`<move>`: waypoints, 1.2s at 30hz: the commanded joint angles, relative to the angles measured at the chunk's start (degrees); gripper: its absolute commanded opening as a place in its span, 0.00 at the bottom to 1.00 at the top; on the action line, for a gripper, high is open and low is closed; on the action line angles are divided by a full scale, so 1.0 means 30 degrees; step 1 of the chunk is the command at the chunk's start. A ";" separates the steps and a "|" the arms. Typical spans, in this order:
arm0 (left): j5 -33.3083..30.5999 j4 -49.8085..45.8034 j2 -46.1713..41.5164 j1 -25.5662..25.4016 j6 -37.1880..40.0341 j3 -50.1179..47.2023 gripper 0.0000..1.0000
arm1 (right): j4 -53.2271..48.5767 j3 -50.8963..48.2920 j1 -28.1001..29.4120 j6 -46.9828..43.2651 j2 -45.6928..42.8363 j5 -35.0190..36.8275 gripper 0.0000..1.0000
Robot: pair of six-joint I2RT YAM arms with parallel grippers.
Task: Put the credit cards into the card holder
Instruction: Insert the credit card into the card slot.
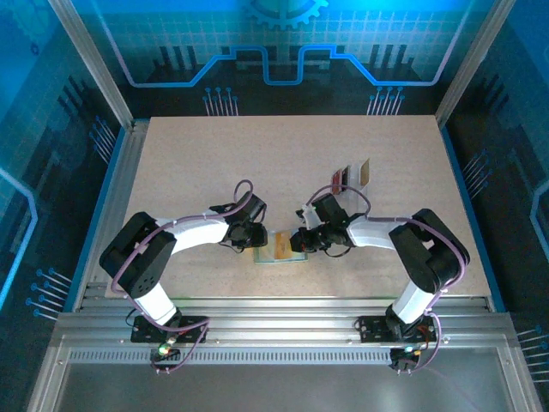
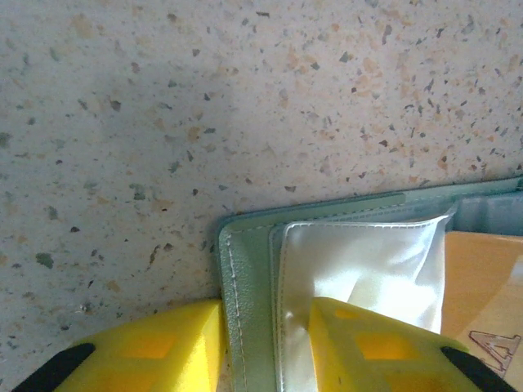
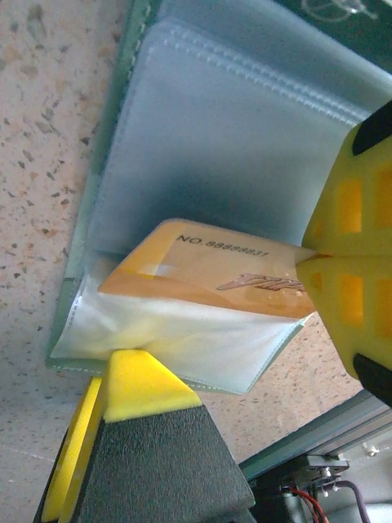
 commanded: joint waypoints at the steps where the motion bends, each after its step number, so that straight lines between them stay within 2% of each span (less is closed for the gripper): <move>1: 0.0830 0.0366 0.1628 -0.0323 -0.0092 -0.1216 0.34 | -0.2658 0.0133 0.0039 -0.0824 0.0777 -0.0850 0.00; 21: 0.0743 0.0583 0.1506 -0.0293 -0.0214 -0.1579 0.33 | -0.6579 0.2266 -0.0749 -0.2432 0.2086 -0.1469 0.00; 36: 0.0801 0.0892 0.1587 -0.0293 -0.0268 -0.1765 0.33 | -0.7942 0.3355 -0.1243 -0.2979 0.2465 -0.2163 0.00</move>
